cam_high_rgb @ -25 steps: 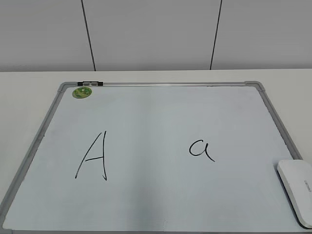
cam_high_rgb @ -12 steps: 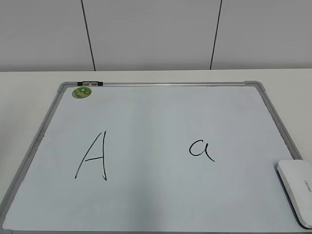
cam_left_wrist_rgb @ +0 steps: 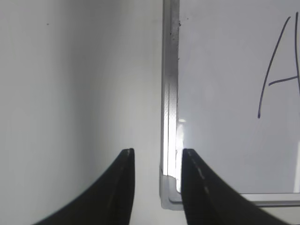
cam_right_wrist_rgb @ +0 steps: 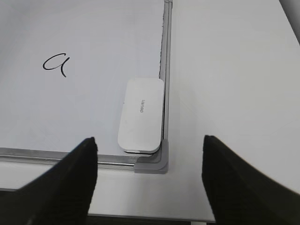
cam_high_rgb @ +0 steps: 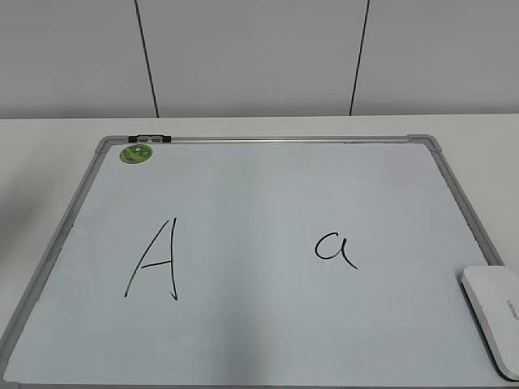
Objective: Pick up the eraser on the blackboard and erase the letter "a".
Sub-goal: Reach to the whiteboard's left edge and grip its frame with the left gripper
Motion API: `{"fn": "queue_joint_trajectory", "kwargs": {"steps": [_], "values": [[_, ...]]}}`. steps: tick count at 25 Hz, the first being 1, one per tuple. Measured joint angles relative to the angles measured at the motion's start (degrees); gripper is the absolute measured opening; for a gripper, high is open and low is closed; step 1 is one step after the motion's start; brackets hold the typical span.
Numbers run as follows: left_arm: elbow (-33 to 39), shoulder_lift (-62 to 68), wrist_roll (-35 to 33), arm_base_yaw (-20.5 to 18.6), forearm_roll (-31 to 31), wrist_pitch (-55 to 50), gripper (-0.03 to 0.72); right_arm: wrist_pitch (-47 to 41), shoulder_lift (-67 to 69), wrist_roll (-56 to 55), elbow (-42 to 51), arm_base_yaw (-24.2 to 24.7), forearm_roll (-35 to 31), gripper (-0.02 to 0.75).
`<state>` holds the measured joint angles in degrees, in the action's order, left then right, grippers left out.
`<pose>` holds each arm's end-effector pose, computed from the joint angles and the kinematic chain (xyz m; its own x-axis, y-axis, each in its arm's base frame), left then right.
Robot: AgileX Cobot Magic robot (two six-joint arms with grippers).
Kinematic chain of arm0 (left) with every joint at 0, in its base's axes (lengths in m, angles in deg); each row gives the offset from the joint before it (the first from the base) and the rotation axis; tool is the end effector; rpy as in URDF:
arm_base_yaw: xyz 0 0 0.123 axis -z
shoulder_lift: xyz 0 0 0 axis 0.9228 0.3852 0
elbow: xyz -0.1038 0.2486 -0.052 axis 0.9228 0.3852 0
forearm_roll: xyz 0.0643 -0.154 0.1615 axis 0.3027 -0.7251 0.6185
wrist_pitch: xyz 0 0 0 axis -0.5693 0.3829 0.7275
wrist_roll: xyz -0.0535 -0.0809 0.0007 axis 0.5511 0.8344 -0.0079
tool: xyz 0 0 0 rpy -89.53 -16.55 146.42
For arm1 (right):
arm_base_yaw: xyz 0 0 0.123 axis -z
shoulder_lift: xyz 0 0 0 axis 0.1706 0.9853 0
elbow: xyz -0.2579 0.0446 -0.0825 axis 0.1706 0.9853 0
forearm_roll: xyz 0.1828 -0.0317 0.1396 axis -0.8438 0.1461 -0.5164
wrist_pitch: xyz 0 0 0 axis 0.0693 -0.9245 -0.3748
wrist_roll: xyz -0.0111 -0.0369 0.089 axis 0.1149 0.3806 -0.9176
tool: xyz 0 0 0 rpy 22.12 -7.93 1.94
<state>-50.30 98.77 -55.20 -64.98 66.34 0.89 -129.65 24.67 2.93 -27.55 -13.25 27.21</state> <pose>0.2491 -0.0125 0.2865 -0.9561 -0.0536 -0.2880 -0.0413 0.9980 -0.0486 -0.0110 -0.0027 0.2556 -0.5160 -0.0771 -0.8531 -0.0667 0.9965 -0.0498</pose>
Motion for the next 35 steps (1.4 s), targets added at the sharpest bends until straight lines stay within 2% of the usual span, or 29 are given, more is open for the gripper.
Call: {"fn": "queue_joint_trajectory", "kwargs": {"steps": [9,20,26,35], "values": [[-6.09,11.27,0.09,2.49,-0.91,1.87,0.246,0.00,0.00,0.00,0.00,0.00,0.00,0.519],[-8.89,23.51,0.09,2.52,-0.41,6.24,0.247,0.00,0.00,0.00,0.00,0.00,0.00,0.519],[-14.50,31.15,-0.15,2.52,2.09,6.33,0.247,0.00,0.00,0.00,0.00,0.00,0.00,0.519],[-21.59,40.12,-2.07,2.52,2.34,6.33,0.246,0.00,0.00,0.00,0.00,0.00,0.00,0.519]]}}
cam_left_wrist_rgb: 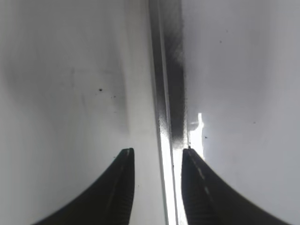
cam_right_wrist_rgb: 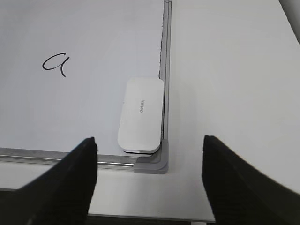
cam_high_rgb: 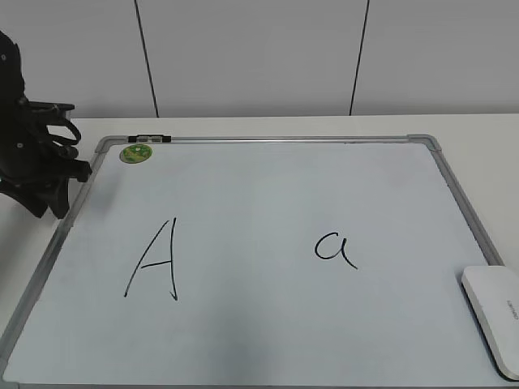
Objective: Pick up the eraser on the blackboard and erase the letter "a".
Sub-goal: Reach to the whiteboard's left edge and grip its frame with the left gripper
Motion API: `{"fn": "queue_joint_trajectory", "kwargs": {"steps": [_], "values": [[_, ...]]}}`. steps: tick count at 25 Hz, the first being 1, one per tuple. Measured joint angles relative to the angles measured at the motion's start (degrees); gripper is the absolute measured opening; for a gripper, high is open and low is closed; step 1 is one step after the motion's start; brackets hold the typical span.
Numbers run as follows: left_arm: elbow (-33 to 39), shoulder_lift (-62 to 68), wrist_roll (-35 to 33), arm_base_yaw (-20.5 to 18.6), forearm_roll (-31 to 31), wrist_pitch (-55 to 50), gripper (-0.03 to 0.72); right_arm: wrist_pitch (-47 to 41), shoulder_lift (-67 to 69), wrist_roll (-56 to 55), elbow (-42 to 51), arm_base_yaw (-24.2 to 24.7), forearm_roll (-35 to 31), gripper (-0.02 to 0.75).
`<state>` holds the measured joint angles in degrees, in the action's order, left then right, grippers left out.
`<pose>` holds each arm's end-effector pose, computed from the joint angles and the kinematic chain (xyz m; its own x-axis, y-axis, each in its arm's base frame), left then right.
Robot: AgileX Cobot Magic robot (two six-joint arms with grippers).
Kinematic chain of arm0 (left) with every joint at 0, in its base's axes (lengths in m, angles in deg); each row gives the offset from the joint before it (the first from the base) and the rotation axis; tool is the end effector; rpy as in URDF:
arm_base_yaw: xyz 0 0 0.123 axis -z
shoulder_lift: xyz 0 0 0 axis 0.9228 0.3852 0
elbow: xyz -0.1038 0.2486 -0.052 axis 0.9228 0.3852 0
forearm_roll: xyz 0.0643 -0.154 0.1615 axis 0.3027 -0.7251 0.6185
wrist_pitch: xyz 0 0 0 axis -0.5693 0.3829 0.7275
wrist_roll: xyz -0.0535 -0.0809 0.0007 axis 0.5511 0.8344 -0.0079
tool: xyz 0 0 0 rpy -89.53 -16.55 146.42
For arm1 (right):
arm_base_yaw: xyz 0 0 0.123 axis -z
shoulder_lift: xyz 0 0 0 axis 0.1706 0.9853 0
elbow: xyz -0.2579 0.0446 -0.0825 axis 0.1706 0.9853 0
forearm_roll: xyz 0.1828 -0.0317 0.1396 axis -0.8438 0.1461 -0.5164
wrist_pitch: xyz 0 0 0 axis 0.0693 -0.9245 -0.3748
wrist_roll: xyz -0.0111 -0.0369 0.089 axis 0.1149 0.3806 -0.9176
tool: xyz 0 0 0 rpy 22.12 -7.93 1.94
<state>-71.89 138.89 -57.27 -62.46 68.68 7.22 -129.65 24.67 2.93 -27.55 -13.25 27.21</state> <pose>0.3893 -0.0320 0.1521 -0.9954 0.0480 -0.0829 0.0474 0.9988 0.0098 -0.0110 -0.0027 0.2556 -0.5160 -0.0771 -0.8531 -0.0667 0.9965 -0.0498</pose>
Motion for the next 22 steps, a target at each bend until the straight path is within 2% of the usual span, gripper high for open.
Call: {"fn": "queue_joint_trajectory", "kwargs": {"steps": [14,19,22], "values": [[-0.73,3.92,-0.20,-0.53,-1.43,0.40,0.234,0.00,0.00,0.00,0.00,0.00,0.00,0.519],[-1.07,4.59,-0.20,-0.53,-3.64,0.29,0.062,0.00,0.00,0.00,0.00,0.00,0.00,0.519],[-1.45,4.77,-0.20,-0.69,-4.09,-0.14,0.032,0.00,0.00,0.00,0.00,0.00,0.00,0.519]]}}
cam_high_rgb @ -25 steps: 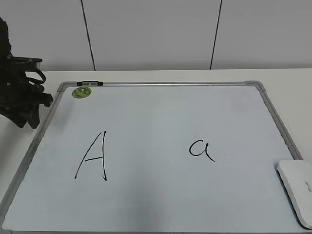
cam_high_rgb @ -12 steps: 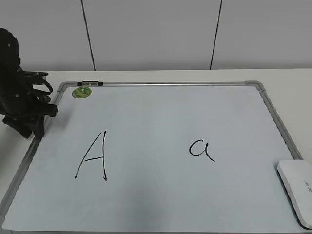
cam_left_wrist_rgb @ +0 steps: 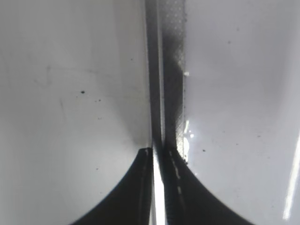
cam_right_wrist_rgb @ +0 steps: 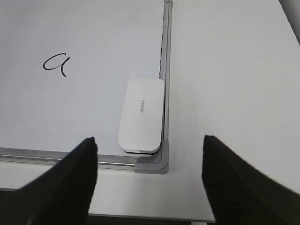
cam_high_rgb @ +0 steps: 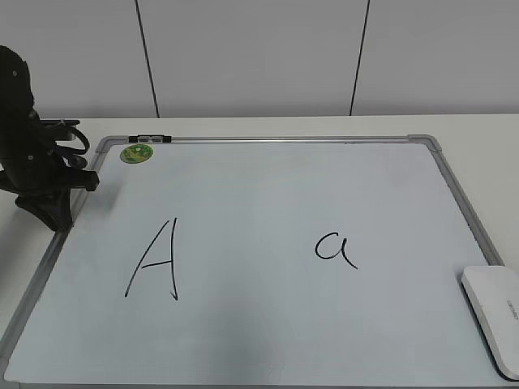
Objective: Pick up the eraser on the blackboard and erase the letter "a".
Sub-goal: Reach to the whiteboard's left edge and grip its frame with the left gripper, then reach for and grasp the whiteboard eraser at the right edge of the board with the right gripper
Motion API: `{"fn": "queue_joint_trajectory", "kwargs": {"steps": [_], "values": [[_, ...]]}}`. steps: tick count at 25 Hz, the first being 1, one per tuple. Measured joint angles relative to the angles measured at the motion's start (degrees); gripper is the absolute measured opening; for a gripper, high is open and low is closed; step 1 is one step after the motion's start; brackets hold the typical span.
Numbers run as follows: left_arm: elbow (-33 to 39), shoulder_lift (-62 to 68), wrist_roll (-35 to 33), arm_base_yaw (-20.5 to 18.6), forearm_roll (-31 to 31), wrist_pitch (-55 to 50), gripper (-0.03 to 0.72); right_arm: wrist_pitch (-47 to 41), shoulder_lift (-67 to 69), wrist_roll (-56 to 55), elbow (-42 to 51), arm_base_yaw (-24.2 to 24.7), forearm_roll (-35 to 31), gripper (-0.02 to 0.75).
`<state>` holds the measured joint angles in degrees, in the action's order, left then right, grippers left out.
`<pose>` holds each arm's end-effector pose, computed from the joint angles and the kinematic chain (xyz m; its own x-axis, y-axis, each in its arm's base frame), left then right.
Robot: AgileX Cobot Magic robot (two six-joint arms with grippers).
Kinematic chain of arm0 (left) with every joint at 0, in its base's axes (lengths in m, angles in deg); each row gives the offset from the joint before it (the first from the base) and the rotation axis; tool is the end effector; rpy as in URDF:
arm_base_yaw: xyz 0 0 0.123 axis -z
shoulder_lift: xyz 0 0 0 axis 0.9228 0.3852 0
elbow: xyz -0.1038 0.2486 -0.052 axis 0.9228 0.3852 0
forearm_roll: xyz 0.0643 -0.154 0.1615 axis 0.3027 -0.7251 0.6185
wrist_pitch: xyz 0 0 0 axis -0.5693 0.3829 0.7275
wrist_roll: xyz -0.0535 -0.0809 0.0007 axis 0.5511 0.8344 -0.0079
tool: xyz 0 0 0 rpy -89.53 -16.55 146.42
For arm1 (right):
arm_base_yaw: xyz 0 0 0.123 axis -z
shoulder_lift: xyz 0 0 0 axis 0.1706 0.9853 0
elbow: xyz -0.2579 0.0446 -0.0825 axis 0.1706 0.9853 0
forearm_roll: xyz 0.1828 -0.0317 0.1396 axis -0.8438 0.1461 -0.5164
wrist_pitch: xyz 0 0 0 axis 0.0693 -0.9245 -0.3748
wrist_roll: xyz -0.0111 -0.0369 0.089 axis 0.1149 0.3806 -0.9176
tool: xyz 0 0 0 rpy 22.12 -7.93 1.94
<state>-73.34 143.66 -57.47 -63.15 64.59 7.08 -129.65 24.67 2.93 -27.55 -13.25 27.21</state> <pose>0.3952 -0.0335 0.1249 -0.9998 0.0005 -0.0194 0.0014 0.9988 -0.0482 -0.0110 -0.0027 0.2556 -0.5160 -0.0771 -0.8531 -0.0667 0.9965 -0.0498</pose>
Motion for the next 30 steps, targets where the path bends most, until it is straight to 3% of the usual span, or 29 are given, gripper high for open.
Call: {"fn": "queue_joint_trajectory", "kwargs": {"steps": [6,20,25,30], "values": [[0.00,0.09,0.00,0.00,-0.11,-0.09,0.029,1.02,4.46,0.00,-3.20,0.00,-1.26,0.519],[-0.22,0.22,0.00,0.00,-0.30,-0.34,0.037,-2.44,55.09,-0.64,-16.89,0.00,-6.12,0.522],[-0.22,0.22,0.00,0.00,-0.33,-0.34,0.042,1.01,63.54,-2.12,-17.24,0.00,-6.54,0.640],[-0.22,0.22,0.00,0.00,-0.43,-0.36,0.043,4.18,71.44,-3.39,-17.28,0.00,-5.62,0.670]]}}
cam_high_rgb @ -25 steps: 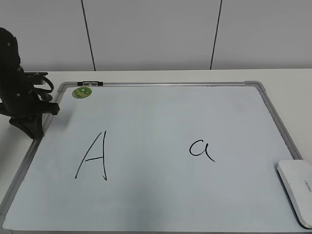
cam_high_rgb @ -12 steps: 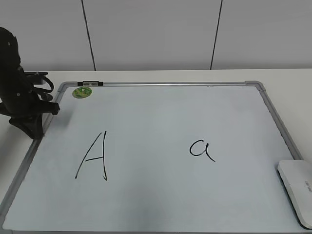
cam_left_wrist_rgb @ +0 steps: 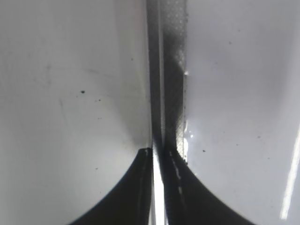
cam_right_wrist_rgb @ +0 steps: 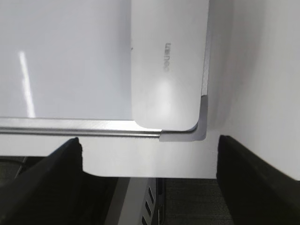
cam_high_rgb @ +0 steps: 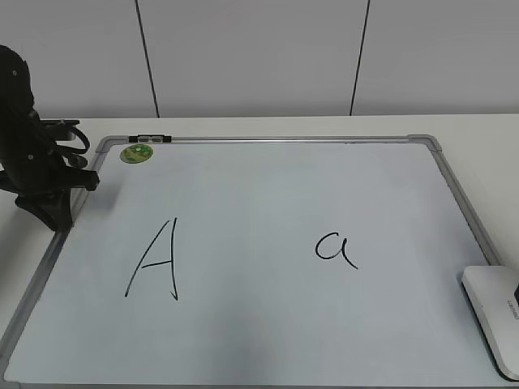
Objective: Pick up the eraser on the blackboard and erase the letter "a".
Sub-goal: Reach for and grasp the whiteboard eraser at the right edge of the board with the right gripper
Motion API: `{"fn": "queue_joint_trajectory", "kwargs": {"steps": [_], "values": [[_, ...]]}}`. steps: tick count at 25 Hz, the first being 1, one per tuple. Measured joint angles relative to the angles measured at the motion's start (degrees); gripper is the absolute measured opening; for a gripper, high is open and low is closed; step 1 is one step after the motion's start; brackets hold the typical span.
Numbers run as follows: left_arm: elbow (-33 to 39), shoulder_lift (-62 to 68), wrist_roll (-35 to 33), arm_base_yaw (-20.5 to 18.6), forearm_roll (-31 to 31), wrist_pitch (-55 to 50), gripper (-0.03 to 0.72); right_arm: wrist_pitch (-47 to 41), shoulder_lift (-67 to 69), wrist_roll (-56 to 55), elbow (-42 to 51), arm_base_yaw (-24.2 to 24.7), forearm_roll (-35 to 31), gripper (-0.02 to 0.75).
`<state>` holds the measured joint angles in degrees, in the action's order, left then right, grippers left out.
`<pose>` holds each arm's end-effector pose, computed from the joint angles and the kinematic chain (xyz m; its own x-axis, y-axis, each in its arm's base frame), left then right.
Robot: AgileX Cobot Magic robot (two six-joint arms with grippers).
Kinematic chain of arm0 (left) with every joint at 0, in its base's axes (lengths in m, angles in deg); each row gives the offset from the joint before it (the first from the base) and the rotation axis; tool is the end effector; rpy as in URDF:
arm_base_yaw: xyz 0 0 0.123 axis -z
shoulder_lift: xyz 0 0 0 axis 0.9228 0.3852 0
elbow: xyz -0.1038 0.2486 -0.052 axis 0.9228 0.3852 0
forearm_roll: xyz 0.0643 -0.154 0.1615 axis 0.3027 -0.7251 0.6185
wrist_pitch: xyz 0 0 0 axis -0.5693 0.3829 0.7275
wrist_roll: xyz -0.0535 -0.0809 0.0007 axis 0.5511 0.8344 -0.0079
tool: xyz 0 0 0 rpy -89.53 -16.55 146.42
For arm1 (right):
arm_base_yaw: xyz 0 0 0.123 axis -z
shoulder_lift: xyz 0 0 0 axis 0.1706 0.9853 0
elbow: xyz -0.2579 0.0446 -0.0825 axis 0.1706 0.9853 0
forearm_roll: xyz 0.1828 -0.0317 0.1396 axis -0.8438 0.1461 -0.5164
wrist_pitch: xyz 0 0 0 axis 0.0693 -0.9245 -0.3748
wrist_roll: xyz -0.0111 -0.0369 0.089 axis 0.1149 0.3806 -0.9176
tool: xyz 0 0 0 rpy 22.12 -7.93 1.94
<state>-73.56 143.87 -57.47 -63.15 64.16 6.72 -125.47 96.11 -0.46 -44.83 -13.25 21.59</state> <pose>0.3953 -0.0342 0.1243 -0.9999 -0.0033 -0.0128 -0.0026 0.9985 -0.0543 0.1848 0.0175 0.2390 -0.9889 -0.0002 -0.1487 -0.0115 0.9971 0.0747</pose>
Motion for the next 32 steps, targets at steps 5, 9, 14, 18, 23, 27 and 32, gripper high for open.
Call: {"fn": "queue_joint_trajectory", "kwargs": {"steps": [5,9,14,18,23,27,32], "values": [[0.00,0.00,0.00,0.00,0.00,-0.10,0.044,4.42,4.83,-2.55,0.00,0.00,1.79,0.671],[0.00,0.00,0.00,0.00,0.00,-0.10,0.046,6.81,9.65,-2.78,-0.09,0.00,1.67,0.671],[0.00,0.00,0.00,0.00,0.00,-0.10,0.049,9.50,14.11,-2.88,-0.09,0.00,1.67,0.671],[0.00,0.00,0.00,0.00,-0.12,-0.10,0.050,11.01,16.99,-2.91,-0.22,0.00,1.59,0.671],[0.00,0.00,0.00,0.00,-0.12,-0.10,0.055,13.34,19.80,-2.91,-0.22,0.00,1.59,0.669],[0.00,0.00,0.00,-0.04,-0.24,-0.10,0.055,15.14,21.00,-2.91,-0.35,0.00,1.70,0.669],[0.00,0.00,0.00,-0.04,-0.24,-0.10,0.057,16.40,23.45,-2.91,-0.37,0.00,1.92,0.666]]}}
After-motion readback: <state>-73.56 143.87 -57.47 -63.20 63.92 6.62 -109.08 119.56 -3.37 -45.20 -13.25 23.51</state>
